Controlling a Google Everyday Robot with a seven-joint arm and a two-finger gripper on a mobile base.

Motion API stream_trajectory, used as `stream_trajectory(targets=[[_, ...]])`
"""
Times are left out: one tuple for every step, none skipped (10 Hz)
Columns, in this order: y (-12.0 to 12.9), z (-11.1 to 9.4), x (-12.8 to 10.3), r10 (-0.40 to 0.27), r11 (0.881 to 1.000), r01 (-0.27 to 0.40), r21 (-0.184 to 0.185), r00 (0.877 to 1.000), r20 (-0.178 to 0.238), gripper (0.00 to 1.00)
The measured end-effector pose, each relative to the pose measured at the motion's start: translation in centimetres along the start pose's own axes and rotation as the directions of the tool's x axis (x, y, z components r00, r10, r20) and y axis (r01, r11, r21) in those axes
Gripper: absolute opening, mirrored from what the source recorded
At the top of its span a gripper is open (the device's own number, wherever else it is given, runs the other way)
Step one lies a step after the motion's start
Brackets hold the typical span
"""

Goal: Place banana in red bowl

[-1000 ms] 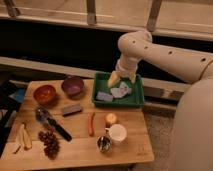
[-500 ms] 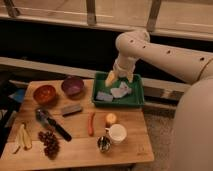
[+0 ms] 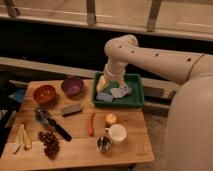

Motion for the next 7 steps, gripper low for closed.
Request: stream_trajectory(targets=[[2.0, 0.6, -0.4, -0.035, 0.999, 0.035, -0.012, 0.999, -0.002, 0.77], [4.3, 1.0, -0.8, -0.074, 0.997, 0.074, -0.027, 0.997, 0.002, 0.77], [6.7, 1.5, -1.3, -0.122, 0.991, 0.122, -0.047, 0.993, 0.004, 0.77], [8.9, 1.8, -1.5, -0.17, 0.983, 0.17, -0.069, 0.985, 0.009, 0.77], [11.1, 2.0, -1.8, -0.213, 0.973, 0.213, -0.09, 0.977, 0.014, 0.77], [13.7, 2.2, -2.0, -0.267, 0.956, 0.268, -0.121, 0.963, 0.019, 0.77], [17.0, 2.2, -1.6, -0.347, 0.924, 0.346, -0.161, 0.937, 0.023, 0.77]])
